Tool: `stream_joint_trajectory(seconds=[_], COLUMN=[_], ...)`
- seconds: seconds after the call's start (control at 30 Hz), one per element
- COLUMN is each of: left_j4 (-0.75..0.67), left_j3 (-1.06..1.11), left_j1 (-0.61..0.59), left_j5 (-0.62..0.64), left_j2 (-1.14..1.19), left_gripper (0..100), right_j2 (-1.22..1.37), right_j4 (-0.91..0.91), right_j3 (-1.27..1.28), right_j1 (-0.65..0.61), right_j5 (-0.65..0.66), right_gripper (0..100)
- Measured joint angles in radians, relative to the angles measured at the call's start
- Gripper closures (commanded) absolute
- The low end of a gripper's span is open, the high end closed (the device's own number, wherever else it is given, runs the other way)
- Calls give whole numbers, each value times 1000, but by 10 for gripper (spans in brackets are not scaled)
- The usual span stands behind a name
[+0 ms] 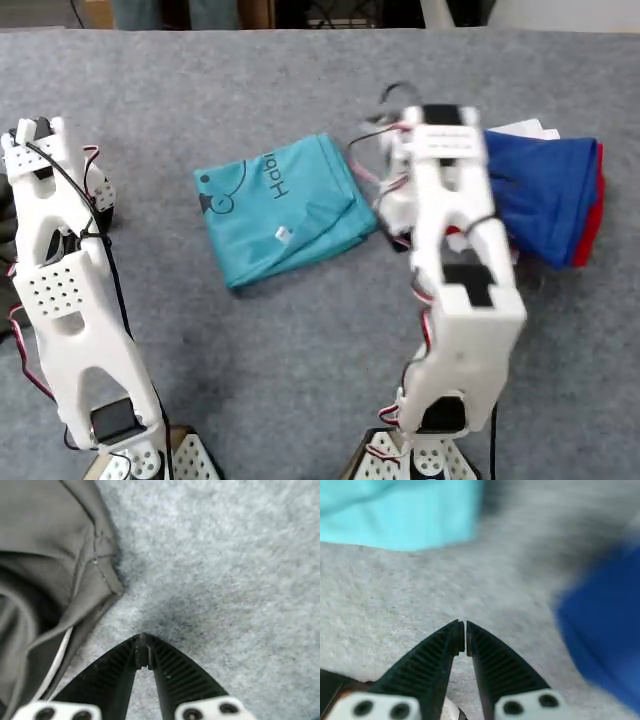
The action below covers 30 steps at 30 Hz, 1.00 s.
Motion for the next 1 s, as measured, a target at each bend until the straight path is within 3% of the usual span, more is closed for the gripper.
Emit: stream_joint_trajectory(seconds=[0.17,0.33,0.5,0.73,1.0], left_j4=[-2,-9,-11,-18,-21], left_j3=[3,31,32,32,34], left_j1=[11,23,23,26,26], left_j5=[-3,-5,-6,-5,-3], left_j2=[0,-2,-2,-2,-2], left_gripper=[971,971,971,971,971], right_j2=[-77,-15,173,236,236], right_j4=[-104,-400,-566,-338,-15], right_j3=[-98,-121,-127,-149,-235], right_j1=[-143,-356,-397,-365,-232], right_j5=[2,3,3,5,6], right_gripper=[984,984,984,984,984])
